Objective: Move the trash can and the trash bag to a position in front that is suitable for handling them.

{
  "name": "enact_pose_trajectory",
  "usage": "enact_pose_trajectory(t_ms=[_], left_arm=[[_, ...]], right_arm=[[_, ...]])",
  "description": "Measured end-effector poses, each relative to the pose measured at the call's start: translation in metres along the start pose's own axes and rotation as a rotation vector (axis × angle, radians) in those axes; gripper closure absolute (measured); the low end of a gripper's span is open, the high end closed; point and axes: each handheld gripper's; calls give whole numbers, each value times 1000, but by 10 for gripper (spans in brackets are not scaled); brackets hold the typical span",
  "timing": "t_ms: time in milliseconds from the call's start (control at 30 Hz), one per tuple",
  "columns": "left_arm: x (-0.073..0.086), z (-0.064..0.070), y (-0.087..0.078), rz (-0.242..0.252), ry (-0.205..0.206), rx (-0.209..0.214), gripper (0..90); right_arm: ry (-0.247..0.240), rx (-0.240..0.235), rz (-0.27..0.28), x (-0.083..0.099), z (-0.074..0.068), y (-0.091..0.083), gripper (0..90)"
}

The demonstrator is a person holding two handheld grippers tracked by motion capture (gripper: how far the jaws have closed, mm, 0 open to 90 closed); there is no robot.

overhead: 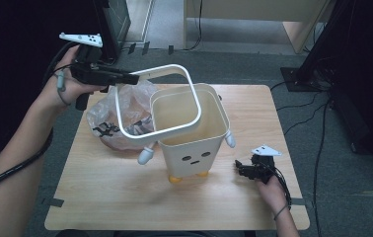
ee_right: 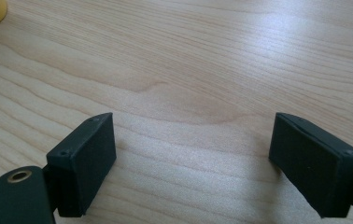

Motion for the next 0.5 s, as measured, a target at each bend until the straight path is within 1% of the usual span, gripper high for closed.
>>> enact_pose_trajectory(t_ms=[67,167,233,367,500], left_arm=[[5,0,-10,16,0,4,768],[13,-3,-23,20,-9,-13,770],[18,-4,-31,24,-6,-23,769],[29,-8,-43,25,-14,-35,769],[41,-14,-54,37,-35,-49,769]], right_arm=[[-2,-1,0,0,0,0,146],[-2,-1,0,0,0,0,146],[-2,-1,0,0,0,0,146],[-1,-1,0,0,0,0,146],[-3,-1,0,0,0,0,146]])
Point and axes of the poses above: each handheld gripper's, and its own axes: y roughly forward along the jaws, x roughly out of its underside, z roughly to its right, and after that the axes turned 3 degrees about y, right-handed
